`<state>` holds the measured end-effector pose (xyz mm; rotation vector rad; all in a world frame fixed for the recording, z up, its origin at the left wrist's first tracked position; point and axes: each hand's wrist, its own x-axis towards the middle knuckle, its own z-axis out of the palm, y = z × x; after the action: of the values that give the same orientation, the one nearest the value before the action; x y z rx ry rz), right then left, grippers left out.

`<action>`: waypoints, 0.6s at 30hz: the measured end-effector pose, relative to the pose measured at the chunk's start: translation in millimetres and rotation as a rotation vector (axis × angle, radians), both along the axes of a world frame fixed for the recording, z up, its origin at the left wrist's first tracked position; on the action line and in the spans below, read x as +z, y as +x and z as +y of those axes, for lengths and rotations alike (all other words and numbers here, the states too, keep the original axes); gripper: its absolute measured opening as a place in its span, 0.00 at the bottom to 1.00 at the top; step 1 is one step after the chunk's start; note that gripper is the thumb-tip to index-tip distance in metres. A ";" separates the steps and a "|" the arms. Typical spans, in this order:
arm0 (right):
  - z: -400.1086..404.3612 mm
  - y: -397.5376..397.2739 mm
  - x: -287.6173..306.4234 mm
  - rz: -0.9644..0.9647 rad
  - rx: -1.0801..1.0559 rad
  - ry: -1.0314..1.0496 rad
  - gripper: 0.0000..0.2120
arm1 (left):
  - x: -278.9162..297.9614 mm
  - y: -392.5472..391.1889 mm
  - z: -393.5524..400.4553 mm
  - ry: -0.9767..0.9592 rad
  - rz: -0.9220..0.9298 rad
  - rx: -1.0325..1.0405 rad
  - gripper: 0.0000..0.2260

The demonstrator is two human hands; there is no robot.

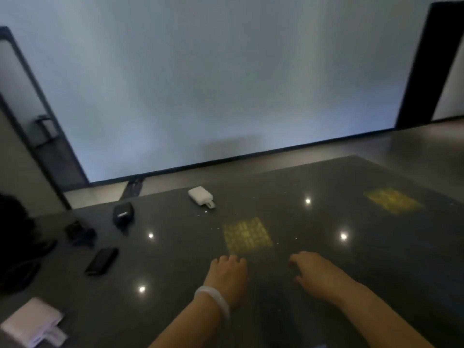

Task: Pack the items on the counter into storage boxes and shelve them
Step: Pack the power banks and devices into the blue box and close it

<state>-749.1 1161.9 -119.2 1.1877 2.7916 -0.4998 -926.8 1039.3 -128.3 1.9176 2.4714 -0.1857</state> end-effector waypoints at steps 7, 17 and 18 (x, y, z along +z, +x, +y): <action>-38.6 -146.4 11.6 -0.035 0.214 -0.026 0.18 | -2.0 -113.2 -65.6 0.053 -0.038 0.207 0.16; -105.0 -337.5 -10.0 -0.073 0.488 -0.038 0.21 | -21.5 -256.1 -166.0 0.058 -0.159 0.535 0.18; -108.6 -351.8 -12.9 -0.071 0.495 -0.044 0.21 | -23.8 -268.3 -170.3 0.059 -0.167 0.555 0.17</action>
<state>-1100.8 1053.3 -132.1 0.4592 2.8437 -0.4562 -1195.1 869.0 -152.1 1.1316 2.7860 0.0528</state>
